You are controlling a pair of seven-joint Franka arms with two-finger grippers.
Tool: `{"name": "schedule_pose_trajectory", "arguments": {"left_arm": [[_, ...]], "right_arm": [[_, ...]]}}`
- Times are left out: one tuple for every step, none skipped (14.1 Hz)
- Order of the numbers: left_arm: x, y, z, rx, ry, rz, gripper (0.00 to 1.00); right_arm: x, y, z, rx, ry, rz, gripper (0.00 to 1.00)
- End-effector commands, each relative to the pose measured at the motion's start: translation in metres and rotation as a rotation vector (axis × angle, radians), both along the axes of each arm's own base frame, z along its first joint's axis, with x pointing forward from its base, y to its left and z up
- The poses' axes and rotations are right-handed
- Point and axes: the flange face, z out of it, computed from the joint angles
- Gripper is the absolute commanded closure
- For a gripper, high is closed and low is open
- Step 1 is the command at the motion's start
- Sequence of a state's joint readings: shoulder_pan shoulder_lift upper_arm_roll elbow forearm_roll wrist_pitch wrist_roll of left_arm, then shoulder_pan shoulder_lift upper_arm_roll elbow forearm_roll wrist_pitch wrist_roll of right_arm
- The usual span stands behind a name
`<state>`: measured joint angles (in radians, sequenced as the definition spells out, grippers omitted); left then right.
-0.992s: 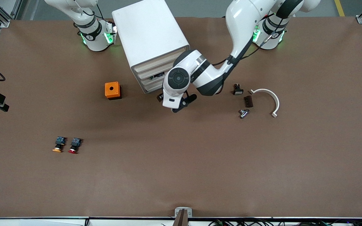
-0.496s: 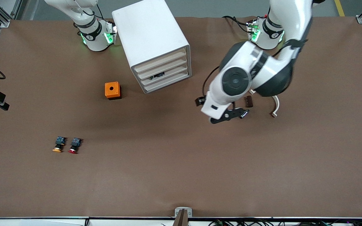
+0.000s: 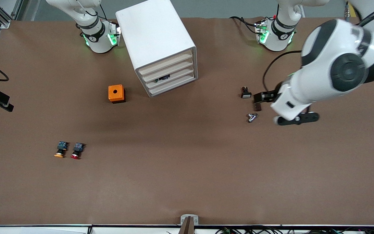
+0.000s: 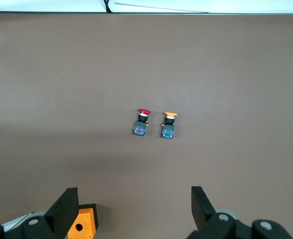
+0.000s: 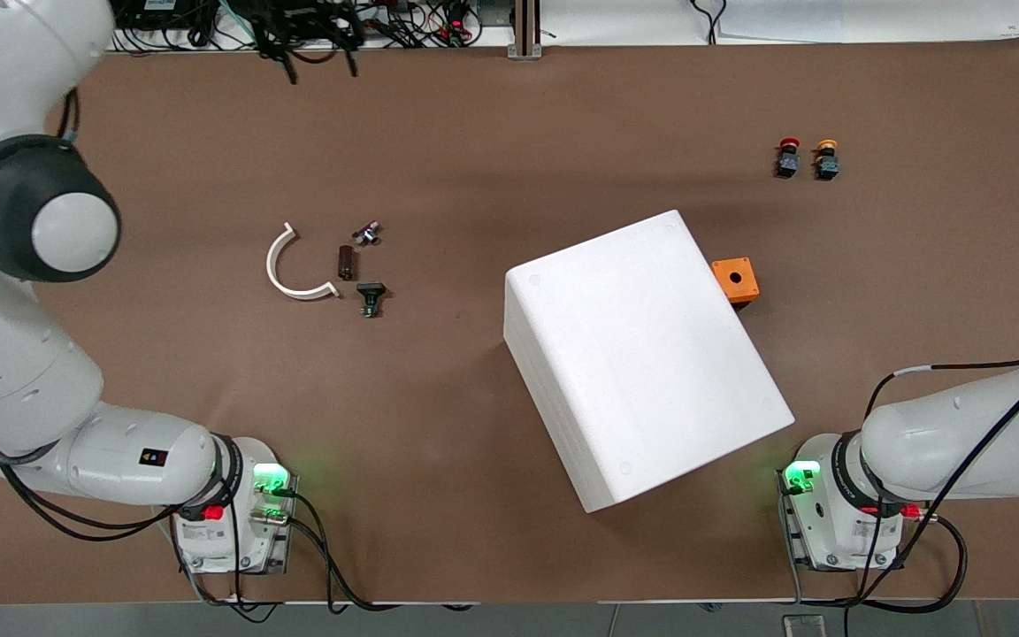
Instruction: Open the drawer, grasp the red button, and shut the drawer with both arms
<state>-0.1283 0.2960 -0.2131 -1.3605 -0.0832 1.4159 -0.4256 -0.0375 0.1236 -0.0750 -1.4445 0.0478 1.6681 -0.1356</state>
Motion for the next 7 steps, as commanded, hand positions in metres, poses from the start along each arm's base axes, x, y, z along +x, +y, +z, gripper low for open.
{"name": "schedule_pose_trajectory", "arguments": {"left_arm": [[-0.032, 0.041, 0.017, 0.019, -0.023, -0.041, 0.01], [-0.035, 0.057, 0.02, 0.019, -0.031, -0.035, 0.01], [-0.036, 0.072, 0.02, 0.017, -0.039, -0.029, 0.01], [-0.037, 0.082, 0.02, 0.018, -0.048, -0.022, 0.01], [-0.039, 0.09, 0.02, 0.033, -0.064, -0.021, 0.01], [-0.039, 0.098, 0.02, 0.048, -0.08, -0.012, 0.01], [-0.037, 0.104, 0.021, 0.048, -0.102, -0.008, 0.01]], "right_arm": [[-0.009, 0.005, 0.005, -0.025, 0.005, 0.004, 0.0], [-0.01, 0.009, 0.004, -0.034, 0.018, 0.017, 0.0], [-0.012, 0.009, 0.002, -0.034, 0.035, 0.019, 0.0], [-0.012, 0.01, 0.002, -0.033, 0.039, 0.019, 0.0], [-0.014, 0.01, 0.001, -0.031, 0.055, 0.018, 0.0], [-0.015, 0.01, 0.0, -0.031, 0.061, 0.018, 0.0], [-0.015, 0.01, 0.0, -0.031, 0.061, 0.013, 0.0]]}}
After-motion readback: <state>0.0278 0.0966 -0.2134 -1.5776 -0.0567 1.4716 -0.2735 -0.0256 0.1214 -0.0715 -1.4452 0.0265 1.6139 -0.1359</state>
